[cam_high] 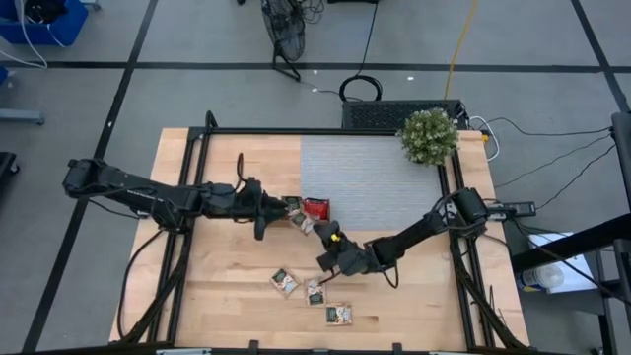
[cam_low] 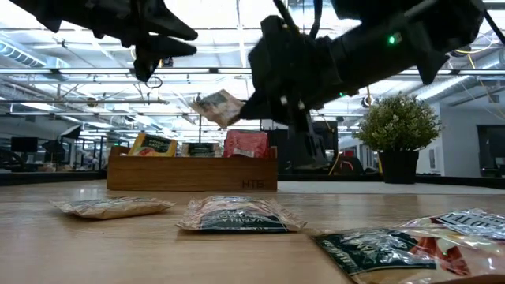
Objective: Pick & Place Tea
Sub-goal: Put the brown tea bag into the middle section of the wooden organizer
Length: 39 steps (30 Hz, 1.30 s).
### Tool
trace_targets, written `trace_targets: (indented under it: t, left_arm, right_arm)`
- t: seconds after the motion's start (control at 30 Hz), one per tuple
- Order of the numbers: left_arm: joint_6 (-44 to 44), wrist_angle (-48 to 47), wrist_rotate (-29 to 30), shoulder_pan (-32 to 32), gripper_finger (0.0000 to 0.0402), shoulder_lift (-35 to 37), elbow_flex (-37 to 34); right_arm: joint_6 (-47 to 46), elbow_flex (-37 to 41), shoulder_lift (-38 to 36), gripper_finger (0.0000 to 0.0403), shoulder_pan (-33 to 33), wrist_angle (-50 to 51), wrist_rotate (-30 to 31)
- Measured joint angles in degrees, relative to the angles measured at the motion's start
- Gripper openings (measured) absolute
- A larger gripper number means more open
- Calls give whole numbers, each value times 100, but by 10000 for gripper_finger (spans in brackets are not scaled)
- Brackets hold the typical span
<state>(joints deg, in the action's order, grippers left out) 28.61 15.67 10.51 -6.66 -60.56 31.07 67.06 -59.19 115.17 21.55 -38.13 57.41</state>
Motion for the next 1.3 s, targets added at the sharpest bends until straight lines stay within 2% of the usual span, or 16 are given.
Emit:
trace_targets:
  t: [0.13, 0.33, 0.47, 0.73, 1.17, 1.3]
  left_arm:
    - [609, 73, -3, -83, 157, -331, 0]
    - [646, 117, 28, -65, 193, -729, 0]
    - [586, 90, 43, 26, 195, -774, 0]
    - [433, 88, 45, 194, 196, -772, 0]
    - [153, 84, 52, 394, 196, -772, 0]
    - [215, 83, -139, 403, 196, -771, 0]
  right_arm:
    - [-15, -9, -1, 0, -88, -96, -25]
    - [167, -9, -1, 0, -173, -574, 132]
    - [417, -9, -4, 0, -170, -859, 404]
    - [621, -12, -6, 0, -156, -1273, 410]
    - [628, -12, -10, 0, -124, -1293, 439]
    - [748, -15, -12, 0, -120, -1442, 430]
